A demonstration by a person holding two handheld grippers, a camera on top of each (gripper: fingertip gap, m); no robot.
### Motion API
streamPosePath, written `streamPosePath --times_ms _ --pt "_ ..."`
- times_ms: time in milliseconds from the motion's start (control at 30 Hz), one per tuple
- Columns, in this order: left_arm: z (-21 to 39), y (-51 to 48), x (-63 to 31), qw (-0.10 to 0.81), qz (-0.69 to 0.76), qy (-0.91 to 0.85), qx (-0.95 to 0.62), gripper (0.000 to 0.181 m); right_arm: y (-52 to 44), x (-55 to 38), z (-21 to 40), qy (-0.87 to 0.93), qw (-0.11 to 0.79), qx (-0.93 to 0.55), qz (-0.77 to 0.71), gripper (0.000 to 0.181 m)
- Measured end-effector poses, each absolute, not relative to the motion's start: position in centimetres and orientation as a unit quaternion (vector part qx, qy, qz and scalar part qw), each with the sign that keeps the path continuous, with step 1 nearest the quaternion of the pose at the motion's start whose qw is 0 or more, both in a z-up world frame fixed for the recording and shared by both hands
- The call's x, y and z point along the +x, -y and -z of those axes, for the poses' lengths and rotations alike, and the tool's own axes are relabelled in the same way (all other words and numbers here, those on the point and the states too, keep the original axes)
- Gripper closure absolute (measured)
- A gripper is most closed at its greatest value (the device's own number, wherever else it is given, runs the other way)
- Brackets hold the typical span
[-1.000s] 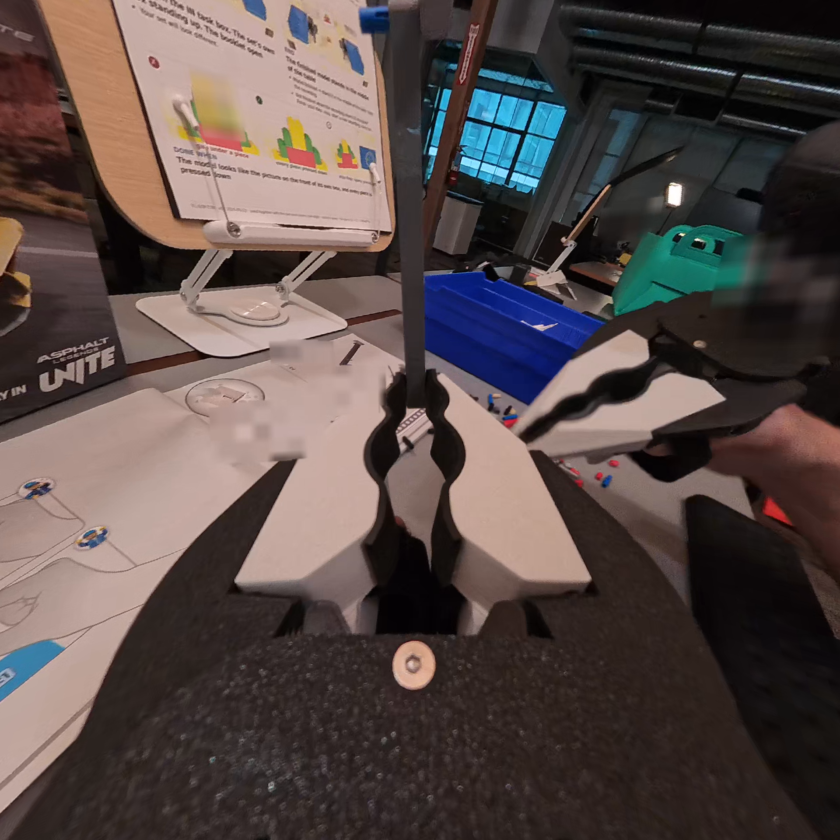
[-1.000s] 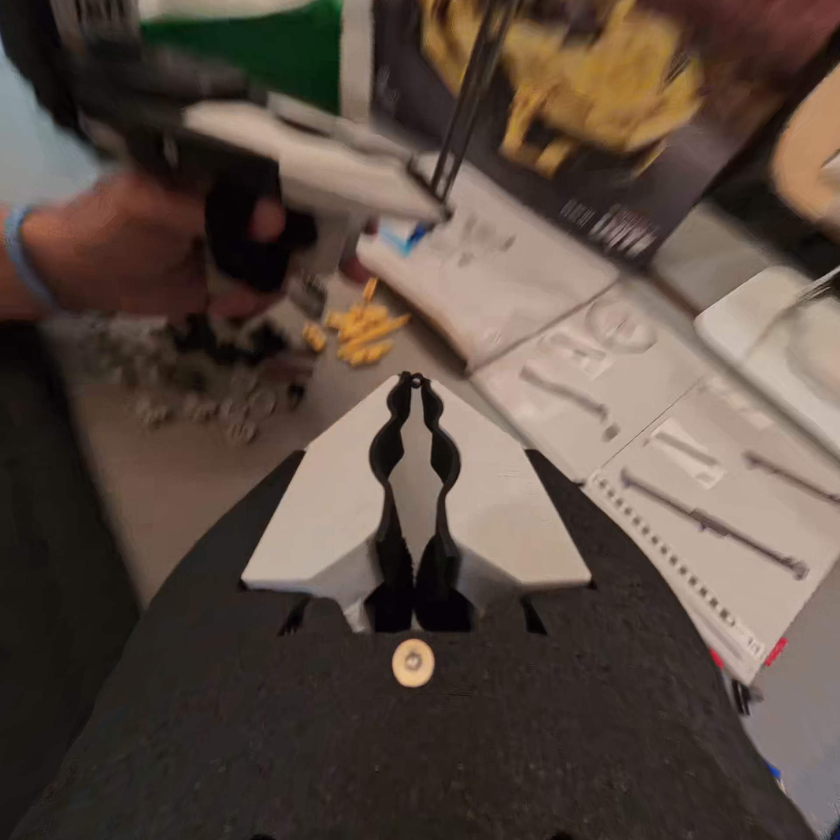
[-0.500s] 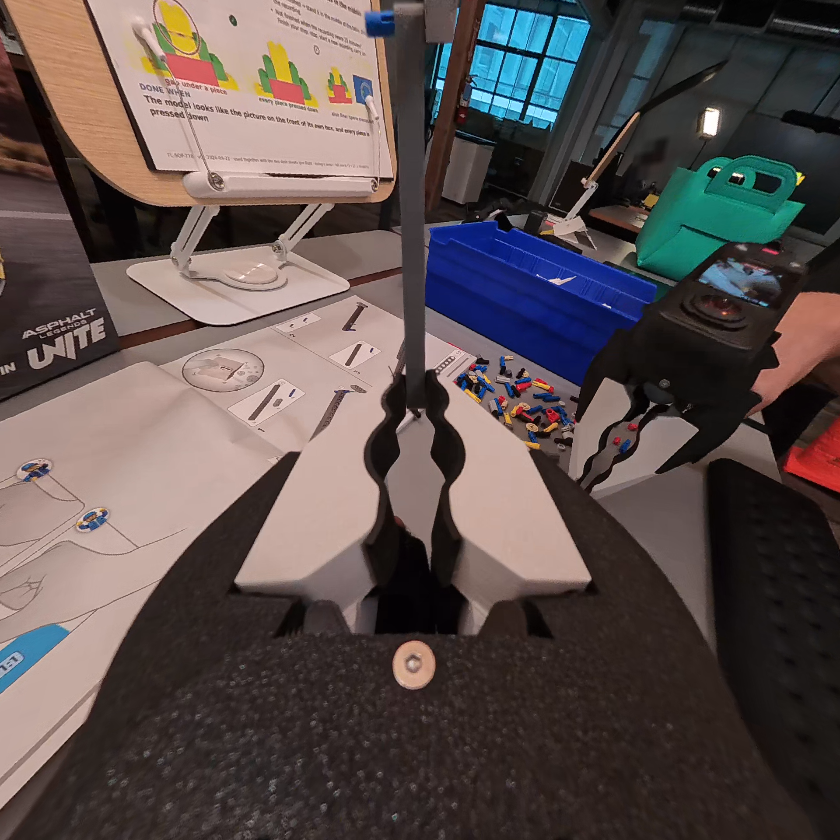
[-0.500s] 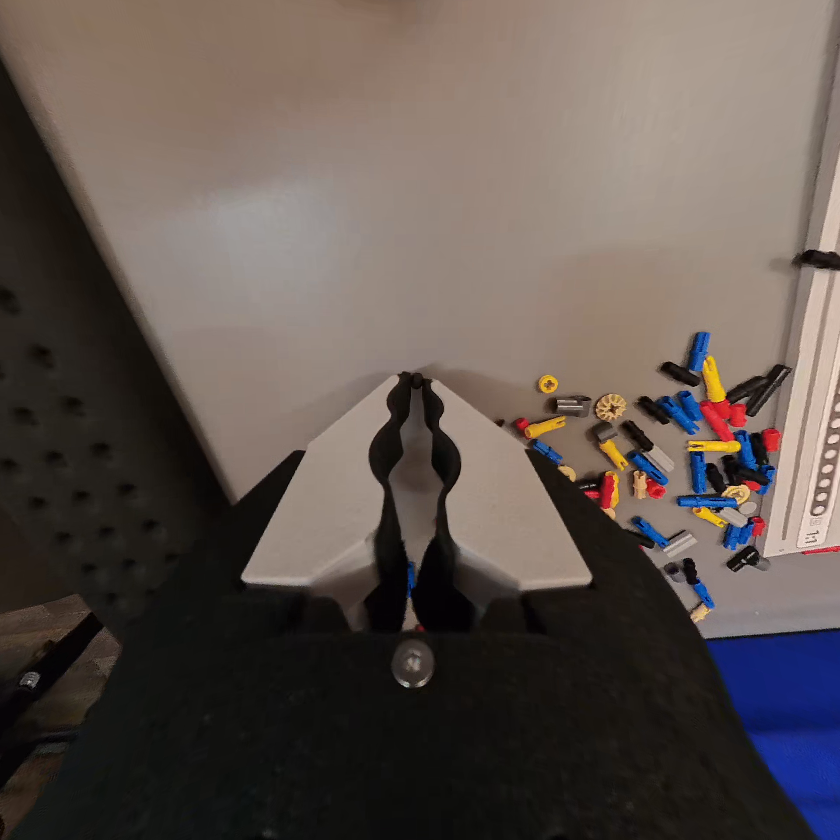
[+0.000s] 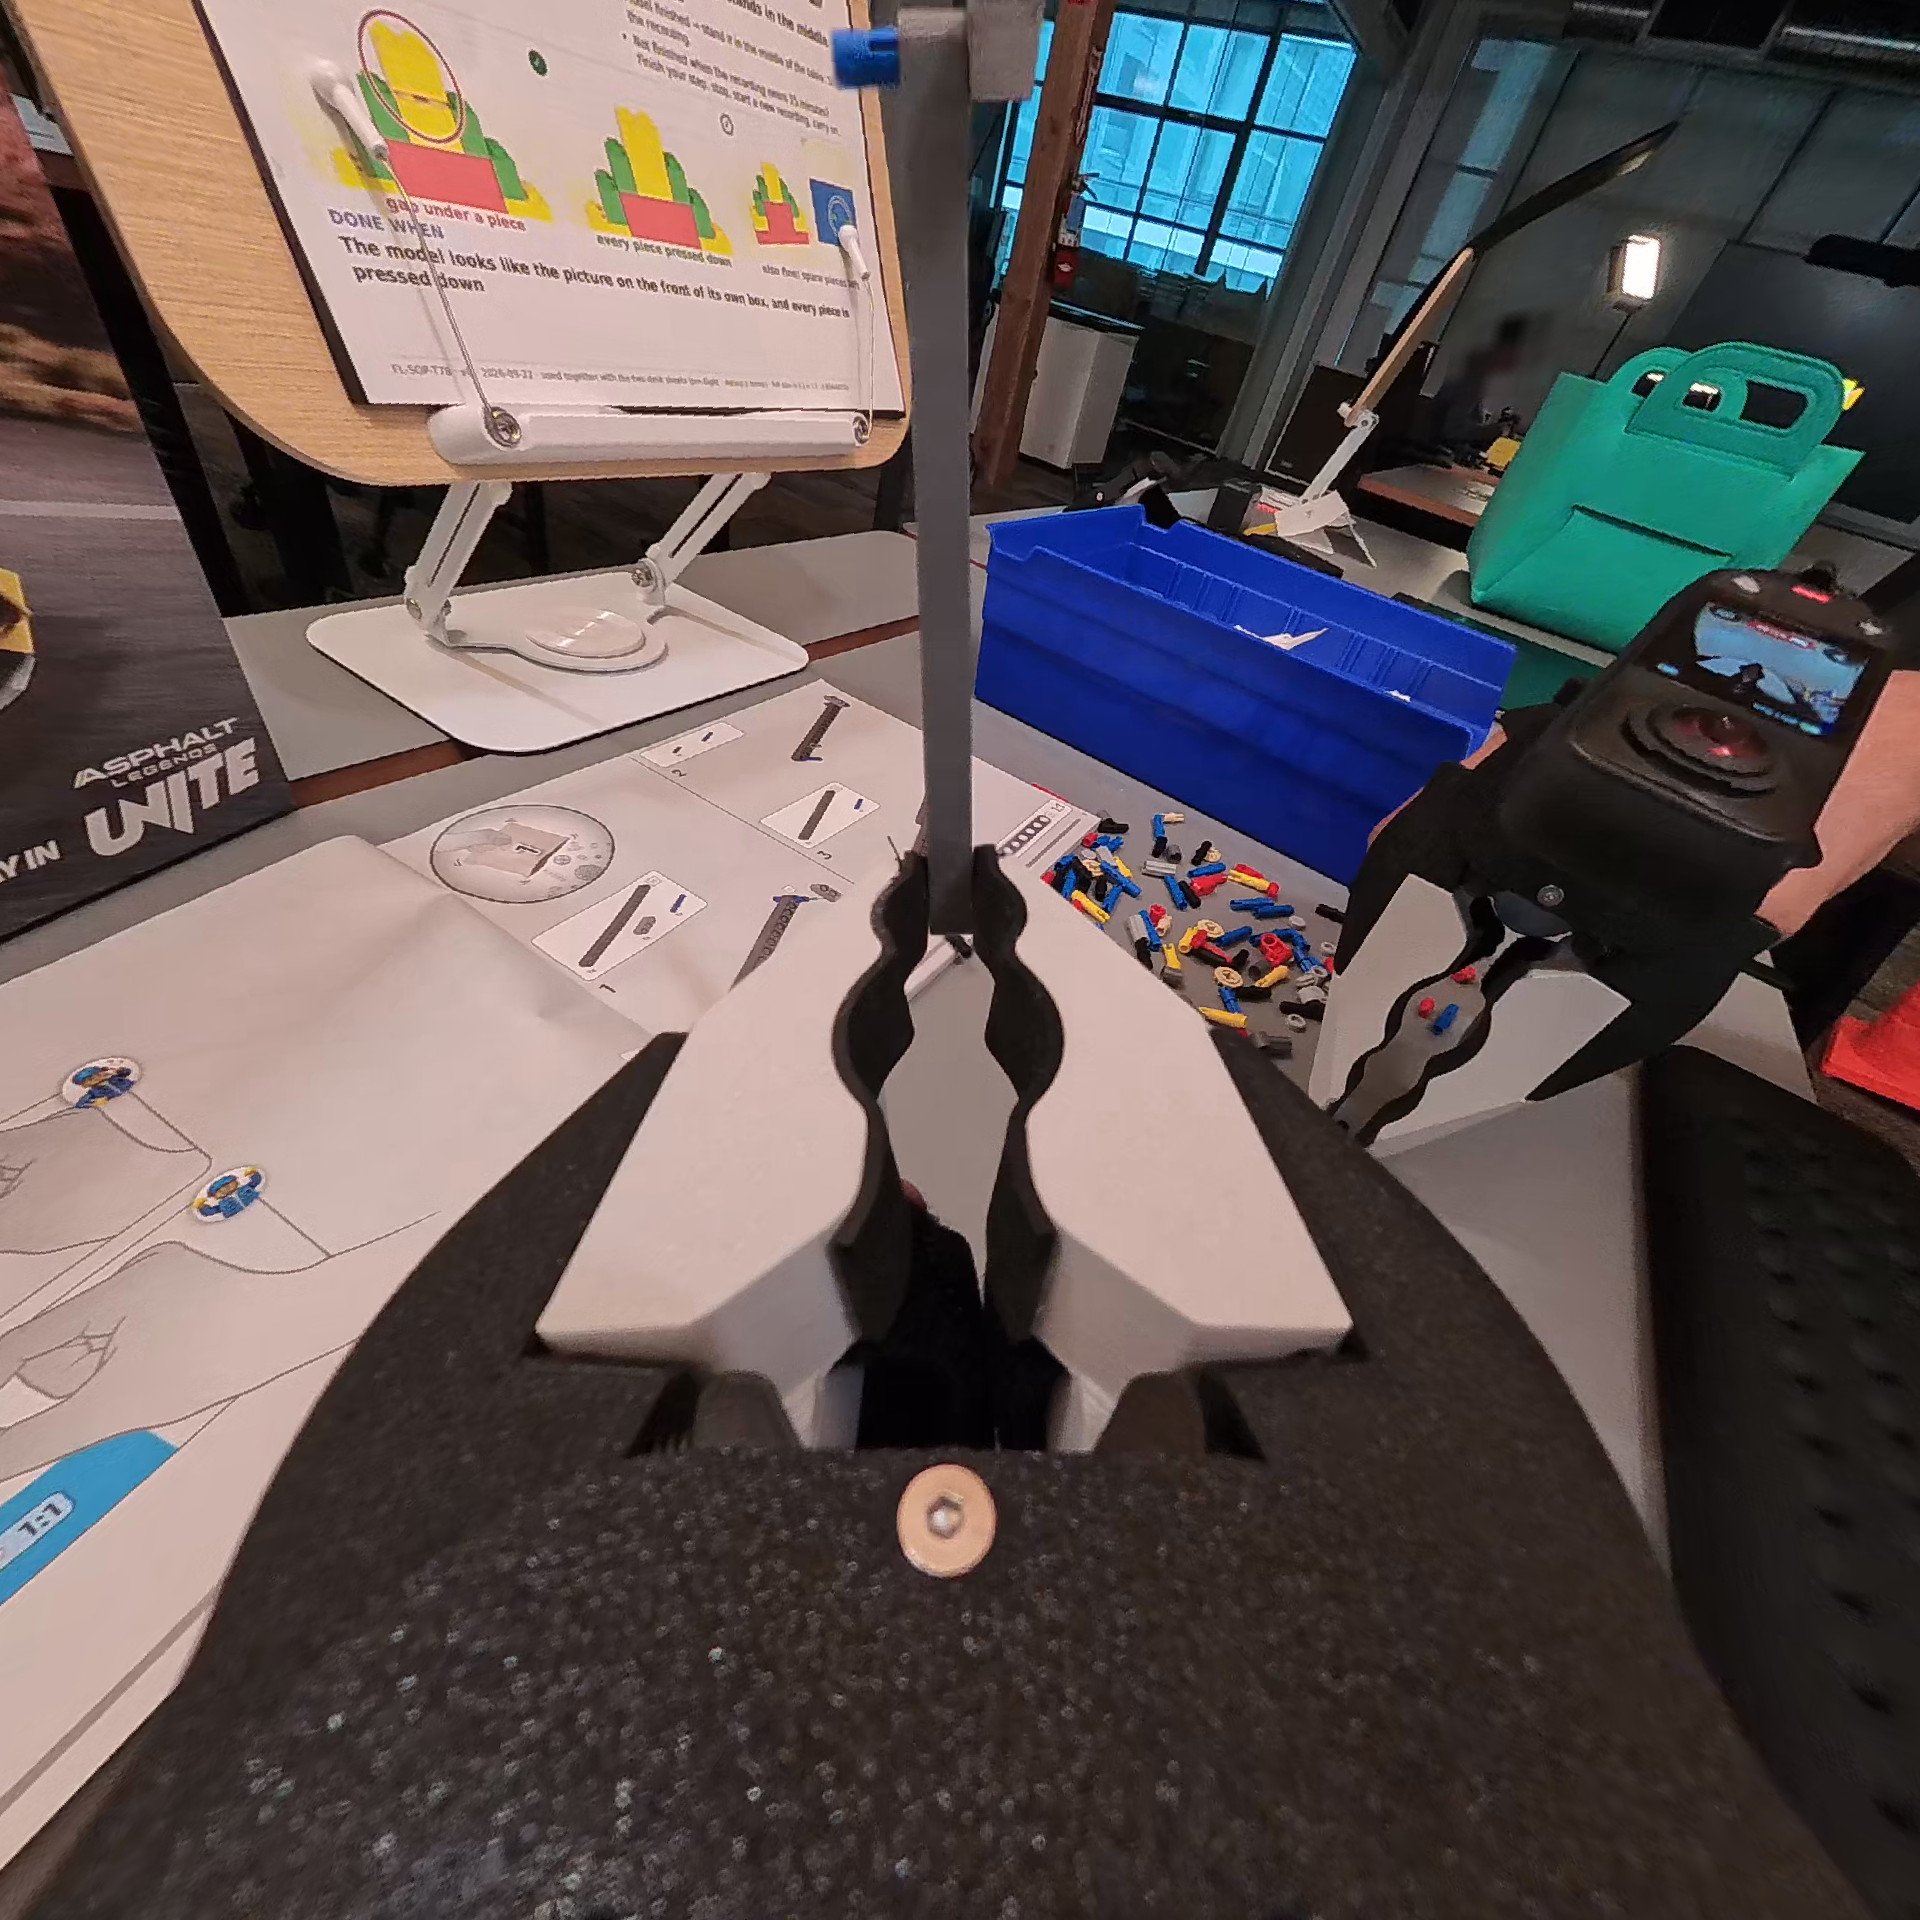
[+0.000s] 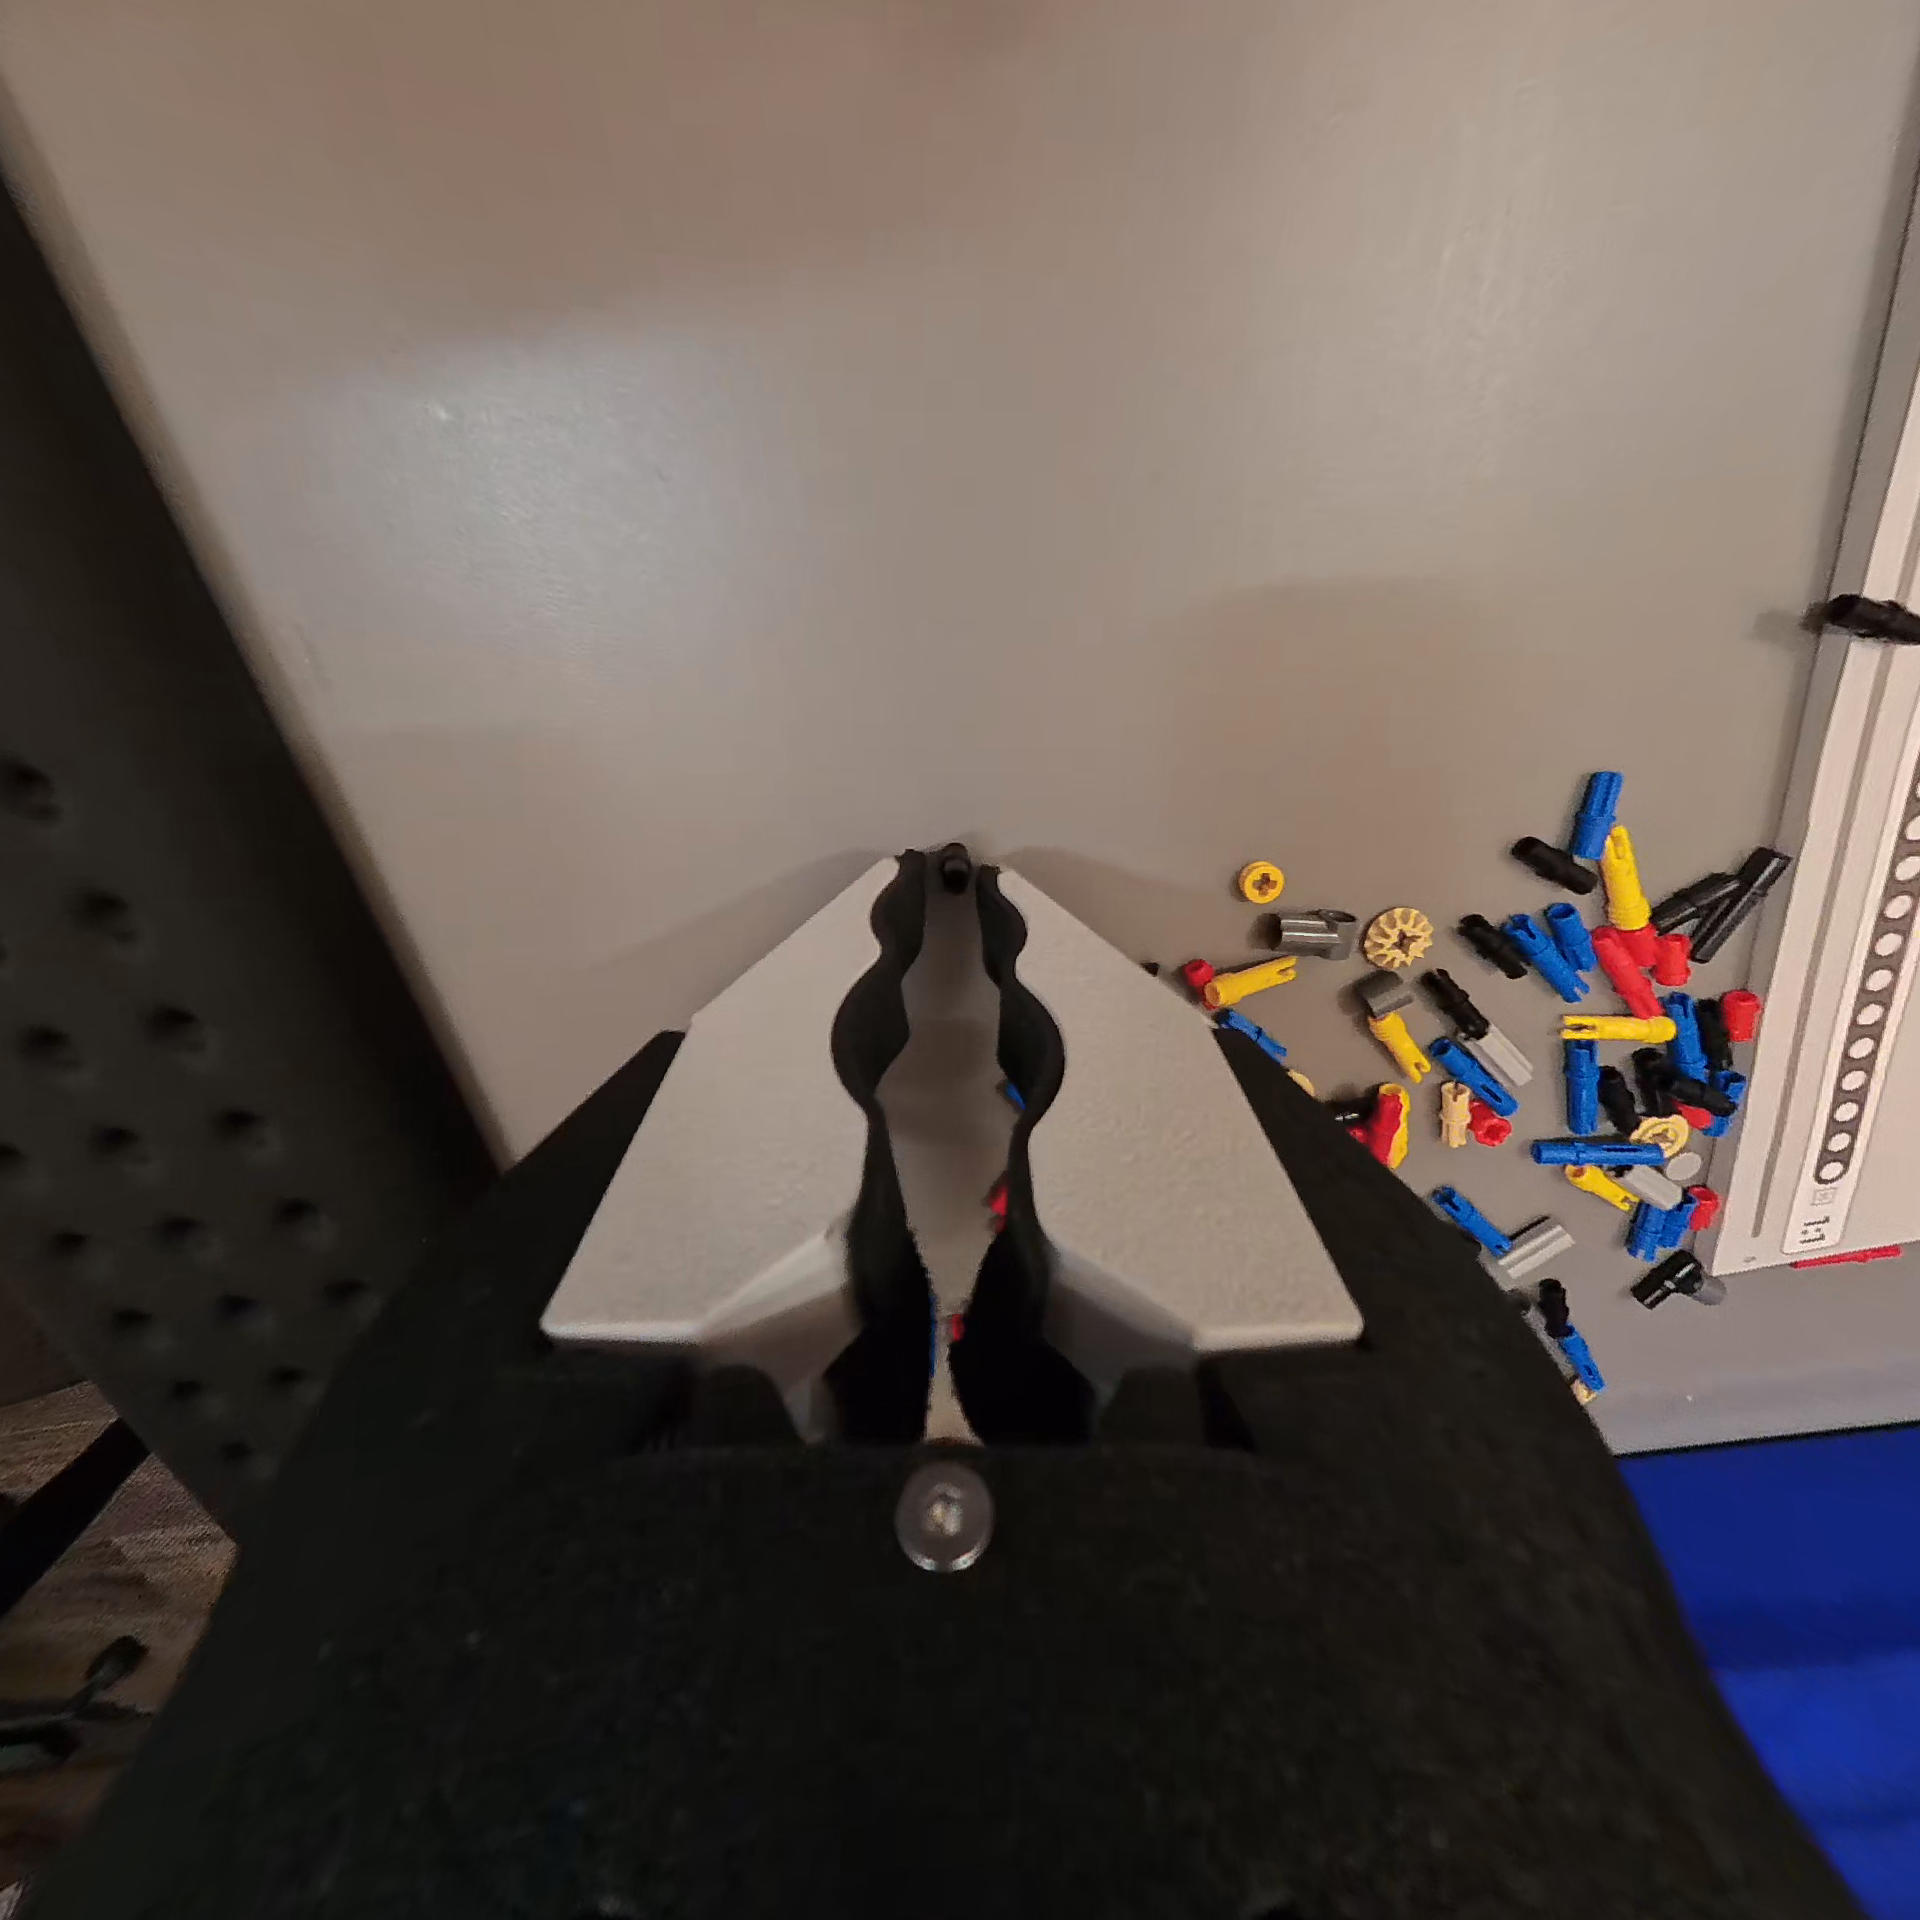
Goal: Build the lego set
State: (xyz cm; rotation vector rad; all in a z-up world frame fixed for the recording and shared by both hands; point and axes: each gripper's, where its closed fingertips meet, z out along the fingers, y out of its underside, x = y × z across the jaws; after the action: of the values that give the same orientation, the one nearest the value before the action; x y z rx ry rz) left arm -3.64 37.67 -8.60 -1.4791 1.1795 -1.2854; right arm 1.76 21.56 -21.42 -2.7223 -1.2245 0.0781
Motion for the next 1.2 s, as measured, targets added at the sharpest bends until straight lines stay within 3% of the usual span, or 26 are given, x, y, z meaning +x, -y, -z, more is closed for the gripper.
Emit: streamPosePath --times_ms 267,1000,1100,1200 --pt "8.6 -37.7 -3.6 0.414 0.513 -0.469 -0.588 0.175 -21.8 1.7 20.6 0.412 0.095 -0.906 -0.020 0.167" --pt "8.5 -37.6 -3.6 0.415 0.511 -0.472 -0.586 0.175 -22.1 1.6 20.8 0.416 0.095 -0.904 -0.024 0.177" --pt "8.5 -37.6 -3.6 0.414 0.515 -0.470 -0.586 0.175 -23.7 0.8 18.9 0.416 0.154 -0.896 -0.009 0.177" --pt "8.2 -37.4 -3.6 0.411 0.528 -0.464 -0.581 0.175 -27.8 -1.4 13.0 0.382 0.310 -0.870 0.024 0.177"
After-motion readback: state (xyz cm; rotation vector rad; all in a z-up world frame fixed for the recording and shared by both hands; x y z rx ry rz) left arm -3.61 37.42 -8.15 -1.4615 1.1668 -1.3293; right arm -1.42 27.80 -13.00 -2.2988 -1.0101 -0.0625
